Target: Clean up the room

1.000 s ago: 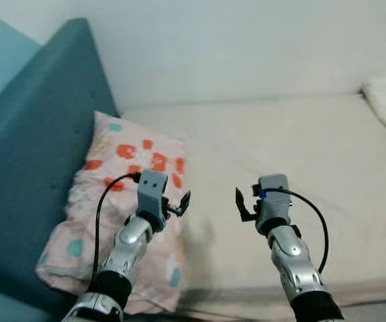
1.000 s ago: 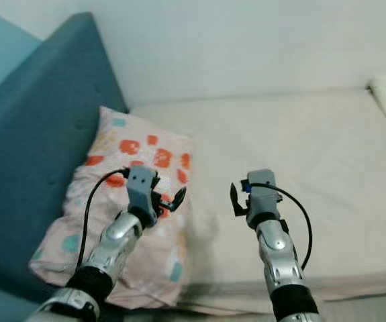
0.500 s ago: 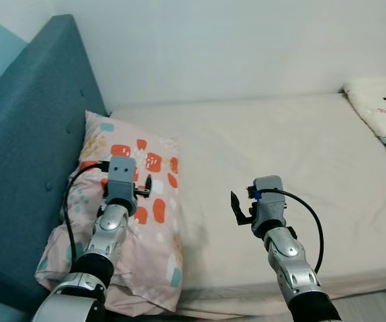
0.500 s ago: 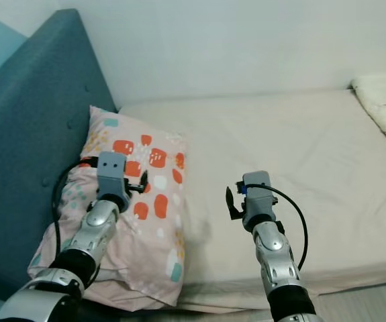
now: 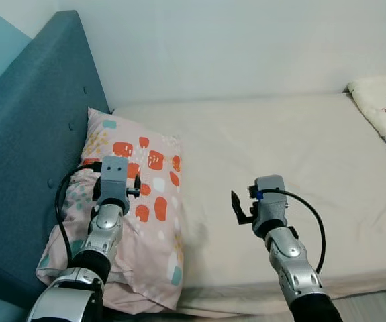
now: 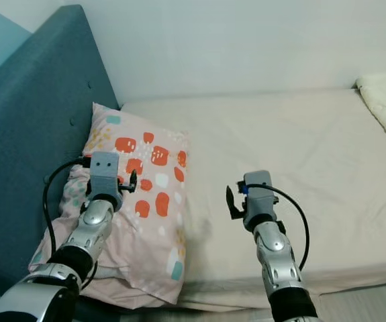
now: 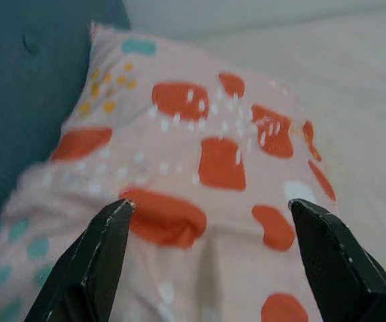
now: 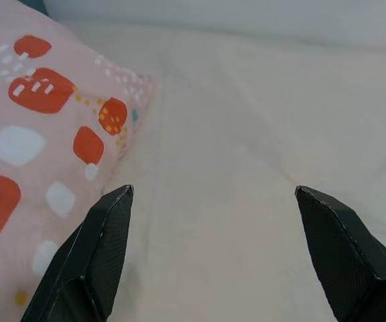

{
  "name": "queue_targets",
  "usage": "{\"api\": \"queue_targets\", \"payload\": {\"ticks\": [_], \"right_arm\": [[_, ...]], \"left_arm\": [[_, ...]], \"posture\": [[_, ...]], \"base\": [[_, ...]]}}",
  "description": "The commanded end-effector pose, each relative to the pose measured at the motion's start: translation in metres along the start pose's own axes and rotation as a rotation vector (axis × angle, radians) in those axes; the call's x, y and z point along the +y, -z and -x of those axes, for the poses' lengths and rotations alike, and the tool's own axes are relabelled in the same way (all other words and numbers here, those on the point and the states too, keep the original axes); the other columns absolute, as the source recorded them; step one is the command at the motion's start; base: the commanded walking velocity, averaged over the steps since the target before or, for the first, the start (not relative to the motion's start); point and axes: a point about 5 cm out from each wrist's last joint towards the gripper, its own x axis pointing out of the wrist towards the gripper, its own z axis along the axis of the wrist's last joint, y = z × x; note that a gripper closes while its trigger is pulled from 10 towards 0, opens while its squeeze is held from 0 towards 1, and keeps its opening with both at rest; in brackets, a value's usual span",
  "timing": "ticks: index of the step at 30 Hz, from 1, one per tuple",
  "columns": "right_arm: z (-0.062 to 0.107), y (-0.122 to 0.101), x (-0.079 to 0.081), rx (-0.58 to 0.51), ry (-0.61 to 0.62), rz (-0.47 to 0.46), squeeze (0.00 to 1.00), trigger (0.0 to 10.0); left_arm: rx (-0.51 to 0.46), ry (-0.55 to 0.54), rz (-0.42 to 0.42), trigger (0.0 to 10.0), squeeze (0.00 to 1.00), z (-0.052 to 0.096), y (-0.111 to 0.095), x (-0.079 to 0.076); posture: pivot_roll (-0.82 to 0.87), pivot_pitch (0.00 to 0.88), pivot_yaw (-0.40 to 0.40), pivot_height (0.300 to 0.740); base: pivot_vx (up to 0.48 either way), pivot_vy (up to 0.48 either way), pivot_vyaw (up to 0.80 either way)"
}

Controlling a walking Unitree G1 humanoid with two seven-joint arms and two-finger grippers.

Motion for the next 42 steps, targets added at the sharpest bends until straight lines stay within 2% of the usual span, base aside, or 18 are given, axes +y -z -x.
{"api": "queue_targets", "payload": {"ticks": [1, 5, 6, 7, 10, 16, 19, 30, 33, 34, 35, 37, 38, 40, 42], "right_arm": [[0.005, 0.007, 0.003, 0.030, -0.012, -0.005, 0.00, 10.0], [0.007, 0.008, 0.003, 0.031, -0.013, -0.004, 0.00, 10.0], [0.007, 0.008, 0.003, 0.029, -0.014, -0.005, 0.00, 10.0], [0.008, 0.007, 0.004, 0.026, -0.016, -0.006, 0.00, 10.0], [0.008, 0.006, 0.006, 0.016, -0.028, -0.011, 0.00, 10.0], [0.011, 0.001, 0.013, -0.026, -0.078, -0.023, 0.00, 10.0], [0.013, 0.001, 0.014, -0.028, -0.093, -0.030, 0.00, 10.0], [0.013, 0.000, 0.018, -0.023, -0.109, -0.018, 0.00, 10.0], [0.013, -0.001, 0.018, -0.023, -0.112, -0.015, 0.00, 10.0], [0.013, -0.001, 0.017, -0.023, -0.110, -0.014, 0.00, 10.0], [0.013, -0.001, 0.017, -0.023, -0.110, -0.014, 0.00, 10.0], [0.015, 0.000, 0.016, -0.021, -0.108, -0.013, 0.00, 10.0], [0.015, 0.001, 0.016, -0.018, -0.107, -0.013, 0.00, 10.0], [0.015, 0.001, 0.016, -0.018, -0.107, -0.013, 0.00, 10.0], [0.016, 0.002, 0.016, -0.015, -0.108, -0.015, 0.00, 10.0]], "left_arm": [[0.037, -0.028, 0.034, 10.0, 0.00, 0.002, 0.007, 0.001], [0.040, -0.062, 0.048, 10.0, 0.00, 0.001, 0.007, 0.001], [0.048, -0.076, 0.064, 10.0, 0.00, 0.001, 0.007, 0.003], [0.075, -0.115, 0.115, 10.0, 0.00, 0.001, 0.010, 0.008], [0.090, -0.146, 0.161, 10.0, 0.00, 0.001, 0.012, 0.014], [0.082, -0.159, 0.248, 10.0, 0.00, -0.004, 0.006, 0.023], [0.049, -0.179, 0.212, 10.0, 0.00, -0.008, -0.002, 0.031], [-0.001, -0.243, 0.192, 10.0, 0.00, -0.013, -0.015, 0.040], [-0.045, -0.269, 0.165, 10.0, 0.00, -0.016, -0.024, 0.044], [-0.097, -0.279, 0.119, 10.0, 0.00, -0.018, -0.034, 0.047], [-0.097, -0.279, 0.119, 10.0, 0.00, -0.018, -0.034, 0.047], [-0.198, -0.302, 0.028, 10.0, 0.00, -0.021, -0.053, 0.054], [-0.234, -0.331, -0.080, 10.0, 0.00, -0.022, -0.062, 0.061], [-0.234, -0.331, -0.080, 10.0, 0.00, -0.022, -0.062, 0.061], [-0.278, -0.402, -0.260, 10.0, 0.00, -0.022, -0.071, 0.078]], "posture": [[-0.22, 0.162, 0.020, 0.655], [-0.22, 0.167, 0.021, 0.640], [-0.22, 0.167, 0.021, 0.635], [-0.23, 0.168, 0.021, 0.625], [-0.23, 0.171, 0.021, 0.615], [-0.23, 0.178, 0.017, 0.615], [-0.24, 0.183, 0.016, 0.615], [-0.24, 0.184, 0.017, 0.615], [-0.25, 0.185, 0.016, 0.615], [-0.25, 0.184, 0.016, 0.615], [-0.25, 0.184, 0.016, 0.615], [-0.25, 0.186, 0.015, 0.615], [-0.25, 0.188, 0.016, 0.615], [-0.25, 0.188, 0.016, 0.615], [-0.25, 0.191, 0.017, 0.615]], "base": [[0.000, 0.000, 0.00], [0.000, 0.000, 0.00], [0.000, 0.000, 0.00], [0.000, 0.000, 0.00], [0.000, 0.000, 0.00], [0.000, 0.000, 0.00], [0.000, 0.000, 0.00], [0.000, 0.000, 0.00], [0.000, 0.000, 0.00], [0.000, 0.000, 0.00], [0.000, 0.000, 0.00], [0.000, 0.000, 0.00], [0.000, 0.000, 0.00], [0.000, 0.000, 0.00], [0.000, 0.000, 0.00]]}}
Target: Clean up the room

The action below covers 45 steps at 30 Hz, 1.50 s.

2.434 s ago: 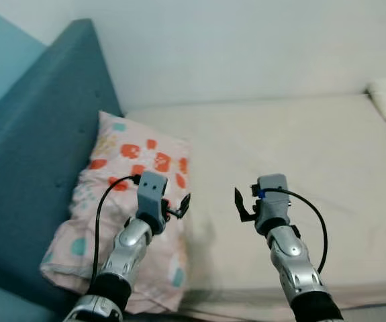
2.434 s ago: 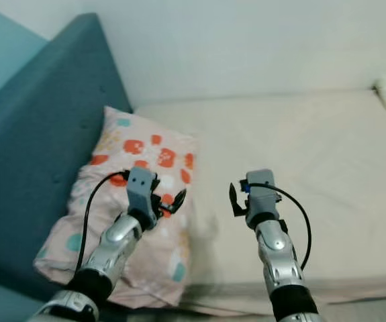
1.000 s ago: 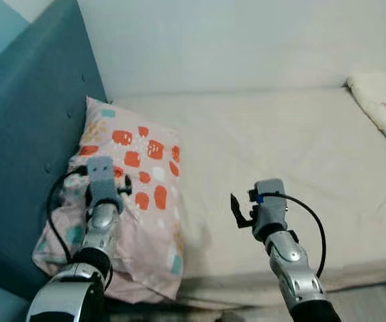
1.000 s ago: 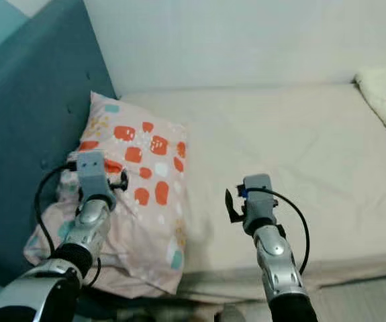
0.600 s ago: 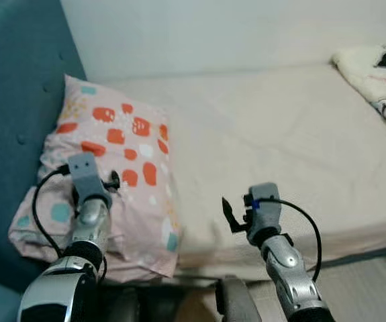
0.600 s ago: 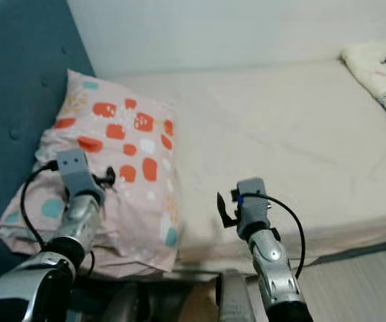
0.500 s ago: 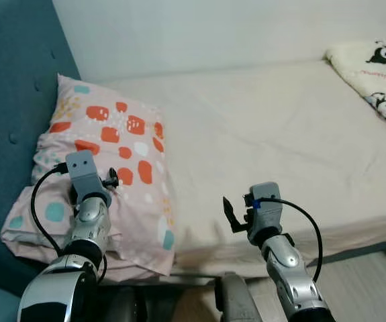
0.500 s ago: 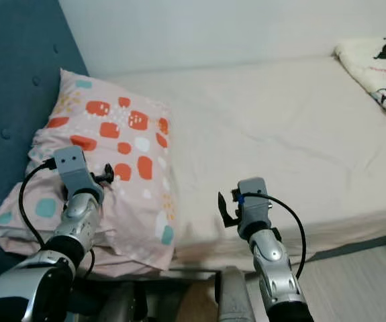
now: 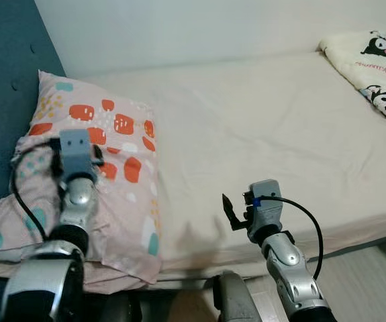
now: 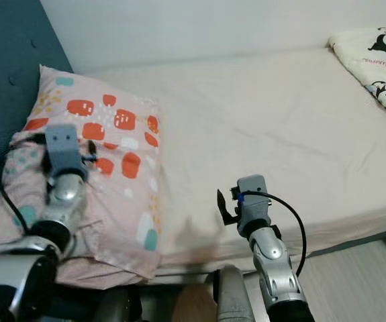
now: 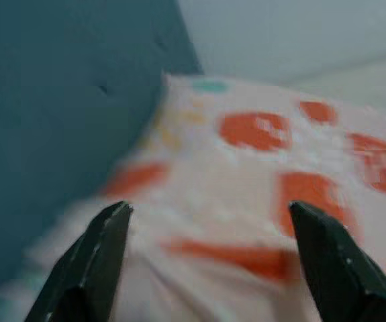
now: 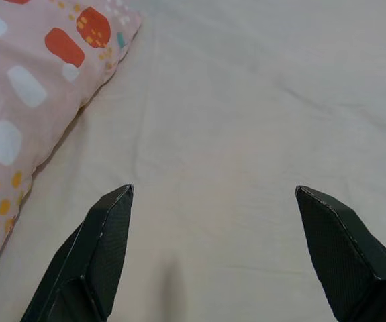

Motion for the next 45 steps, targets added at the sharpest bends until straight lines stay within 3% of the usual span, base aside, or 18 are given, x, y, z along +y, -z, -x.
{"api": "queue_targets", "payload": {"ticks": [1, 3, 5, 8, 9, 11, 17, 22, 29, 31, 37, 39, 40, 43, 45], "right_arm": [[0.004, 0.007, 0.002, 0.029, -0.006, -0.005, 0.00, 10.0], [0.005, 0.007, 0.003, 0.031, -0.009, -0.006, 0.00, 10.0], [0.005, 0.007, 0.004, 0.032, -0.009, -0.006, 0.00, 10.0], [0.008, 0.010, 0.003, 0.043, -0.006, -0.005, 0.00, 10.0], [0.008, 0.010, 0.003, 0.043, -0.006, -0.005, 0.00, 10.0], [0.009, 0.011, 0.002, 0.050, -0.003, -0.002, 0.00, 10.0], [0.009, 0.011, 0.002, 0.056, -0.002, 0.004, 0.00, 10.0], [0.009, 0.010, -0.002, 0.054, 0.006, 0.005, 0.00, 10.0], [0.010, 0.010, -0.002, 0.057, 0.006, 0.007, 0.00, 10.0], [0.011, 0.011, -0.001, 0.062, 0.005, 0.006, 0.00, 10.0], [0.013, 0.012, -0.002, 0.067, 0.011, 0.002, 0.00, 10.0], [0.013, 0.012, -0.002, 0.067, 0.011, 0.001, 0.00, 10.0], [0.013, 0.012, -0.002, 0.067, 0.011, 0.001, 0.00, 10.0], [0.012, 0.010, -0.001, 0.064, 0.012, -0.001, 0.00, 10.0], [0.012, 0.010, -0.001, 0.063, 0.012, -0.002, 0.00, 10.0]], "left_arm": [[-0.015, -0.022, -0.071, 10.0, 0.00, 0.000, 0.002, 0.006], [-0.021, -0.064, -0.180, 10.0, 0.00, -0.004, 0.006, 0.021], [-0.011, -0.075, -0.217, 10.0, 0.00, -0.005, 0.010, 0.027], [0.013, -0.060, -0.413, 10.0, 0.00, -0.002, 0.022, 0.037], [0.013, -0.060, -0.413, 10.0, 0.00, -0.002, 0.022, 0.037], [0.050, -0.042, -0.498, 10.0, 0.00, 0.004, 0.036, 0.042], [0.209, -0.055, -0.510, 10.0, 0.00, 0.020, 0.067, 0.058], [0.274, -0.048, -0.538, 10.0, 0.00, 0.027, 0.077, 0.063], [0.396, -0.034, -0.490, 10.0, 0.00, 0.034, 0.090, 0.064], [0.476, 0.017, -0.451, 10.0, 0.00, 0.040, 0.098, 0.061], [0.558, 0.094, -0.398, 10.0, 0.00, 0.047, 0.106, 0.052], [0.631, 0.124, -0.312, 10.0, 0.00, 0.054, 0.112, 0.047], [0.631, 0.124, -0.312, 10.0, 0.00, 0.054, 0.112, 0.047], [0.763, 0.203, -0.170, 10.0, 0.00, 0.075, 0.127, 0.032], [0.798, 0.228, -0.131, 10.0, 0.00, 0.080, 0.130, 0.027]], "posture": [[-0.25, 0.191, 0.017, 0.615], [-0.25, 0.194, 0.019, 0.615], [-0.25, 0.196, 0.019, 0.615], [-0.24, 0.203, 0.018, 0.615], [-0.24, 0.203, 0.018, 0.615], [-0.25, 0.204, 0.017, 0.615], [-0.26, 0.200, 0.015, 0.615], [-0.26, 0.205, 0.011, 0.615], [-0.26, 0.205, 0.009, 0.615], [-0.26, 0.209, 0.010, 0.615], [-0.26, 0.213, 0.010, 0.615], [-0.26, 0.214, 0.010, 0.615], [-0.26, 0.214, 0.010, 0.615], [-0.26, 0.212, 0.010, 0.615], [-0.26, 0.213, 0.010, 0.615]], "base": [[0.000, 0.000, 0.00], [0.000, 0.000, 0.00], [0.000, 0.000, 0.00], [0.000, 0.000, 0.00], [0.000, 0.000, 0.00], [0.000, 0.000, 0.00], [0.000, 0.000, 0.00], [0.000, 0.000, 0.00], [0.000, 0.000, 0.00], [0.000, 0.000, 0.00], [0.000, 0.000, 0.00], [0.000, 0.000, 0.00], [0.000, 0.000, 0.00], [0.000, 0.000, 0.00], [0.000, 0.000, 0.00]]}}
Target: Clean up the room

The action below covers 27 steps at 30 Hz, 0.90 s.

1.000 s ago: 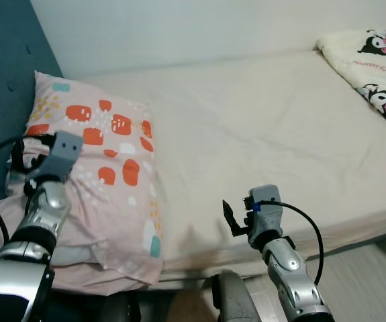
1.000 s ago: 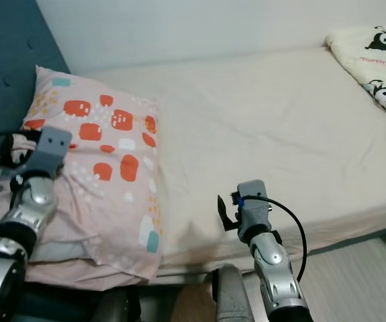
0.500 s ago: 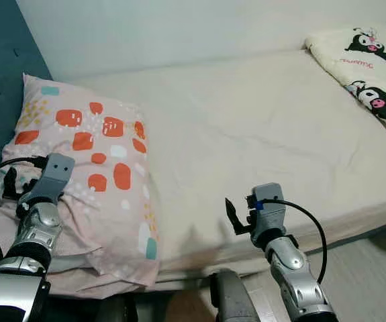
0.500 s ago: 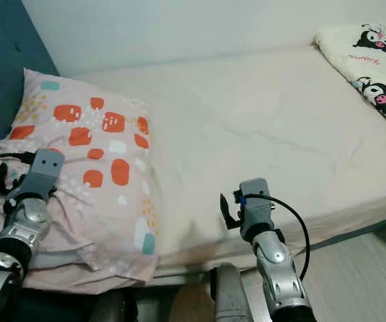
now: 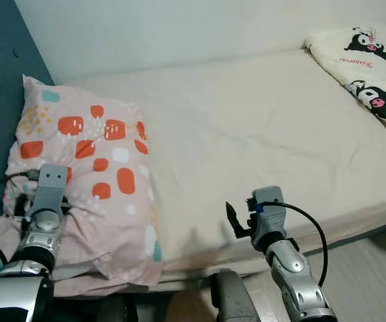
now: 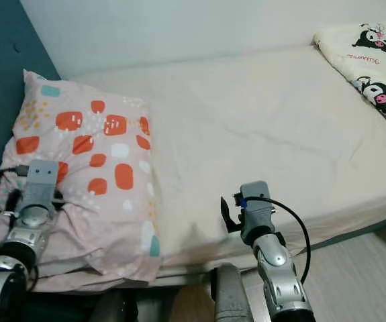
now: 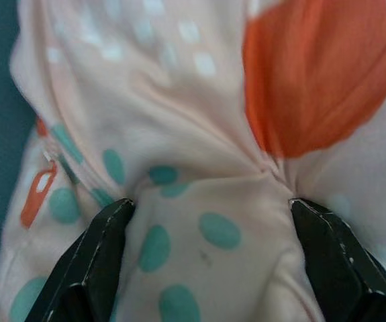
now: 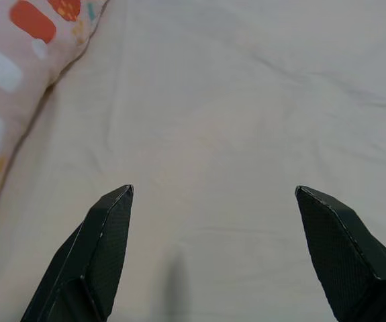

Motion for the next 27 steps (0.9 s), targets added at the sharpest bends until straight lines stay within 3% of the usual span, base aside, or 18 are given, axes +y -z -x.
{"api": "queue_targets", "payload": {"ticks": [1, 3, 4, 5, 6, 8, 9, 11, 14, 15, 21, 23, 24, 25, 26, 27], "right_arm": [[0.002, 0.002, 0.003, 0.009, -0.005, -0.004, 0.00, 10.0], [0.002, 0.001, 0.002, 0.007, -0.002, -0.005, 0.00, 10.0], [0.002, 0.001, 0.002, 0.007, -0.002, -0.005, 0.00, 10.0], [0.002, 0.001, 0.002, 0.006, -0.001, -0.006, 0.00, 10.0], [0.002, 0.001, 0.002, 0.006, -0.001, -0.006, 0.00, 10.0], [0.002, 0.000, 0.002, 0.004, 0.001, -0.008, 0.00, 10.0], [0.002, 0.000, 0.002, 0.004, 0.001, -0.008, 0.00, 10.0], [0.001, -0.001, 0.001, 0.002, 0.004, -0.009, 0.00, 10.0], [0.001, -0.001, 0.001, 0.002, 0.004, -0.009, 0.00, 10.0], [0.001, -0.002, 0.002, -0.004, 0.003, -0.011, 0.00, 10.0], [0.000, -0.003, 0.003, -0.010, 0.005, -0.016, 0.00, 10.0], [0.000, -0.003, 0.003, -0.012, 0.007, -0.017, 0.00, 10.0], [0.000, -0.003, 0.003, -0.012, 0.008, -0.017, 0.00, 10.0], [0.000, -0.003, 0.003, -0.012, 0.008, -0.017, 0.00, 10.0], [0.000, -0.003, 0.002, -0.013, 0.010, -0.018, 0.00, 10.0], [0.000, -0.003, 0.002, -0.013, 0.010, -0.018, 0.00, 10.0]], "left_arm": [[0.170, 0.069, 0.002, 10.0, 0.00, 0.009, 0.041, -0.011], [0.199, 0.216, 0.080, 10.0, 0.00, 0.015, 0.046, -0.036], [0.199, 0.216, 0.080, 10.0, 0.00, 0.015, 0.046, -0.036], [0.217, 0.306, 0.124, 10.0, 0.00, 0.020, 0.047, -0.051], [0.217, 0.306, 0.124, 10.0, 0.00, 0.020, 0.047, -0.051], [0.207, 0.466, 0.185, 10.0, 0.00, 0.028, 0.042, -0.078], [0.207, 0.466, 0.185, 10.0, 0.00, 0.028, 0.042, -0.078], [0.169, 0.569, 0.294, 10.0, 0.00, 0.033, 0.029, -0.095], [0.169, 0.569, 0.294, 10.0, 0.00, 0.033, 0.029, -0.095], [0.090, 0.626, 0.375, 10.0, 0.00, 0.034, 0.011, -0.105], [-0.014, 0.580, 0.420, 10.0, 0.00, 0.031, -0.009, -0.102], [-0.075, 0.499, 0.475, 10.0, 0.00, 0.024, -0.020, -0.089], [-0.122, 0.436, 0.468, 10.0, 0.00, 0.020, -0.027, -0.078], [-0.122, 0.436, 0.468, 10.0, 0.00, 0.020, -0.027, -0.078], [-0.170, 0.350, 0.401, 10.0, 0.00, 0.015, -0.033, -0.065], [-0.170, 0.350, 0.401, 10.0, 0.00, 0.015, -0.033, -0.065]], "posture": [[-0.26, 0.213, 0.010, 0.615], [-0.26, 0.210, 0.010, 0.615], [-0.26, 0.210, 0.010, 0.615], [-0.26, 0.210, 0.010, 0.615], [-0.26, 0.210, 0.010, 0.615], [-0.26, 0.209, 0.012, 0.615], [-0.26, 0.209, 0.012, 0.615], [-0.26, 0.207, 0.012, 0.615], [-0.26, 0.207, 0.012, 0.615], [-0.26, 0.208, 0.014, 0.615], [-0.26, 0.207, 0.016, 0.615], [-0.26, 0.207, 0.016, 0.615], [-0.26, 0.207, 0.016, 0.615], [-0.26, 0.207, 0.016, 0.615], [-0.25, 0.208, 0.015, 0.615], [-0.25, 0.208, 0.015, 0.615]], "base": [[0.000, 0.000, 0.00], [0.000, 0.000, 0.00], [0.000, 0.000, 0.00], [0.000, 0.000, 0.00], [0.000, 0.000, 0.00], [0.000, 0.000, 0.00], [0.000, 0.000, 0.00], [0.000, 0.000, 0.00], [0.000, 0.000, 0.00], [0.000, 0.000, 0.00], [0.000, 0.000, 0.00], [0.000, 0.000, 0.00], [0.000, 0.000, 0.00], [0.000, 0.000, 0.00], [0.000, 0.000, 0.00], [0.000, 0.000, 0.00]]}}
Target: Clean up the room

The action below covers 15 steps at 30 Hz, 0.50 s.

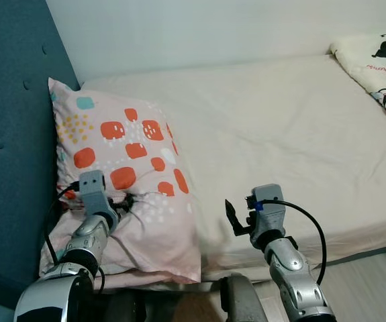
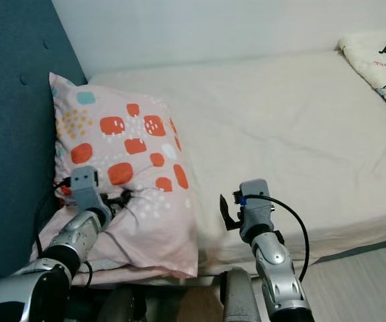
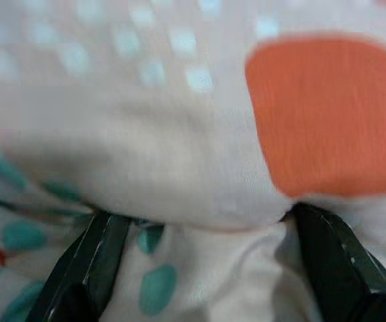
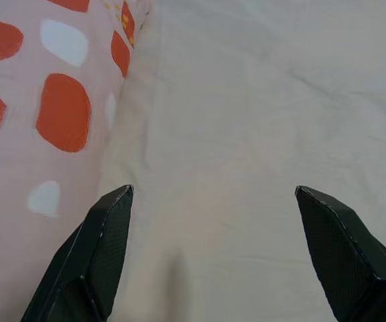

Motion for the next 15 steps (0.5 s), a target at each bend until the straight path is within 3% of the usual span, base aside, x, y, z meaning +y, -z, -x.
{"api": "queue_targets", "payload": {"ticks": [1, 2, 3, 4, 6, 12, 15], "right_arm": [[0.001, 0.000, 0.001, 0.000, 0.000, -0.009, 0.00, 10.0], [0.001, 0.000, 0.001, -0.001, 0.000, -0.009, 0.00, 10.0], [0.001, 0.000, 0.001, -0.001, 0.000, -0.009, 0.00, 10.0], [0.001, 0.000, 0.001, -0.001, 0.001, -0.009, 0.00, 10.0], [0.000, 0.000, 0.000, -0.001, 0.002, -0.009, 0.00, 10.0], [-0.001, 0.001, 0.002, 0.005, -0.001, -0.007, 0.00, 10.0], [-0.002, 0.001, 0.002, 0.006, -0.002, -0.005, 0.00, 10.0]], "left_arm": [[-0.055, -0.057, -0.083, 10.0, 0.00, -0.001, -0.012, 0.009], [-0.089, -0.173, -0.233, 10.0, 0.00, -0.001, -0.022, 0.024], [-0.089, -0.173, -0.233, 10.0, 0.00, -0.001, -0.022, 0.024], [-0.119, -0.309, -0.357, 10.0, 0.00, 0.002, -0.033, 0.043], [-0.136, -0.482, -0.470, 10.0, 0.00, 0.008, -0.049, 0.073], [-0.068, -0.553, -0.518, 10.0, 0.00, 0.014, -0.044, 0.095], [0.004, -0.578, -0.557, 10.0, 0.00, 0.021, -0.029, 0.107]], "posture": [[-0.25, 0.208, 0.015, 0.615], [-0.25, 0.208, 0.016, 0.615], [-0.25, 0.208, 0.016, 0.615], [-0.25, 0.208, 0.017, 0.615], [-0.24, 0.204, 0.018, 0.615], [-0.24, 0.203, 0.019, 0.615], [-0.24, 0.198, 0.019, 0.615]], "base": [[0.000, 0.000, 0.00], [0.000, 0.000, 0.00], [0.000, 0.000, 0.00], [0.000, 0.000, 0.00], [0.000, 0.000, 0.00], [0.000, 0.000, 0.00], [0.000, 0.000, 0.00]]}}
